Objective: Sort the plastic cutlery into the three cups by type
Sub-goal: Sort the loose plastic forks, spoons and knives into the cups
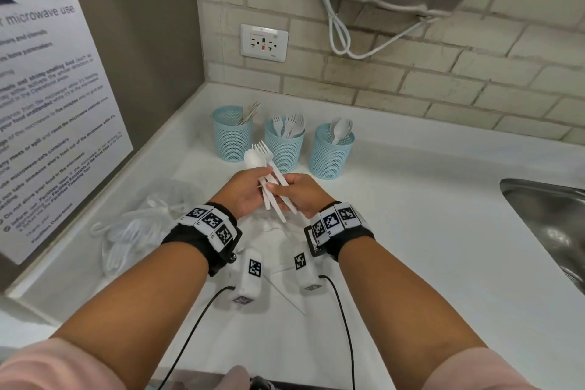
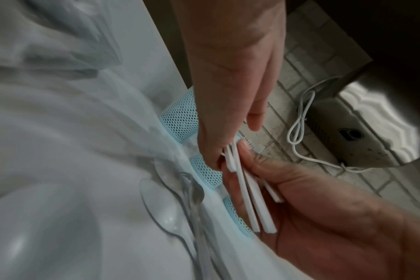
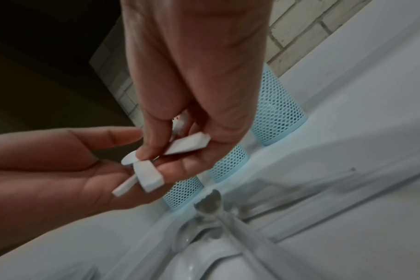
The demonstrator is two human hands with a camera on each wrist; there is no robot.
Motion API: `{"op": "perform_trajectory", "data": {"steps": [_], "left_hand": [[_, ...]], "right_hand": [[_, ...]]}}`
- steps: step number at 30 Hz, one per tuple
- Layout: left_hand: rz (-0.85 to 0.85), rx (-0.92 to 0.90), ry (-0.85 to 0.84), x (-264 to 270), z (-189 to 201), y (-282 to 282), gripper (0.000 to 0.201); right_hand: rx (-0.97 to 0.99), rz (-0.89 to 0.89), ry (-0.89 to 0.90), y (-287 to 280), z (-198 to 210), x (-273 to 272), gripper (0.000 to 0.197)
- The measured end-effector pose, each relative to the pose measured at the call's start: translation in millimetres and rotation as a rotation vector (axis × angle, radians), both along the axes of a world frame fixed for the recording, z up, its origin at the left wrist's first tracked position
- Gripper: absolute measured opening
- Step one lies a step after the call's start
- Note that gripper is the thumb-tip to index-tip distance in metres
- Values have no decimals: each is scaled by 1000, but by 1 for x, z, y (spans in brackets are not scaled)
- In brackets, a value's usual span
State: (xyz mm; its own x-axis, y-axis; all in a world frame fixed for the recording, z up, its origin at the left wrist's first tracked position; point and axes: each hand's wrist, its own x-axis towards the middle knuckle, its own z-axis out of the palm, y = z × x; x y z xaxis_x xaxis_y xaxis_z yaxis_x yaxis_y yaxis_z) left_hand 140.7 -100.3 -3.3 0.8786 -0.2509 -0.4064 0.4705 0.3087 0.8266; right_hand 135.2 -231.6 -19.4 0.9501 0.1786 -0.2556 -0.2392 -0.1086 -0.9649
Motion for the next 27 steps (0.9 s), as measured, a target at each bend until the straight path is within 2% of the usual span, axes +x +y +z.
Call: {"op": "perform_trajectory", "data": {"steps": [1,4,6,9,13,16,20,25,27], "left_hand": [[9,5,-11,0,0,-1,15],[29,36,-32,1,-4,-1,20],[14,33,-26,2,-6,3,22],[2,-9,6,1,-3,7,21],[-12,-47,38,0,-3,8,23],[8,-77,48,2,-6,10,20],[-82,-50,48,1,-6,14,21],[-198,-86,49,-3,1,18,25],[-230,-91,38,-3,3,20,26]], "right_hand": [[-10,25,5,2,0,-1,21],[-44,110,24,4,4,-6,12],[-80,124,27,1,6,-6,22],[-177,65,16,-5,8,-3,44],[-296,80,15,-6,14,0,42],[-391,-24,-51,-4,17,4,40],[-264,-174,-111,-2,19,12,29],[-93,-160,-76,-4,18,21,32],[-6,-155,-32,-5,18,25,27]]}}
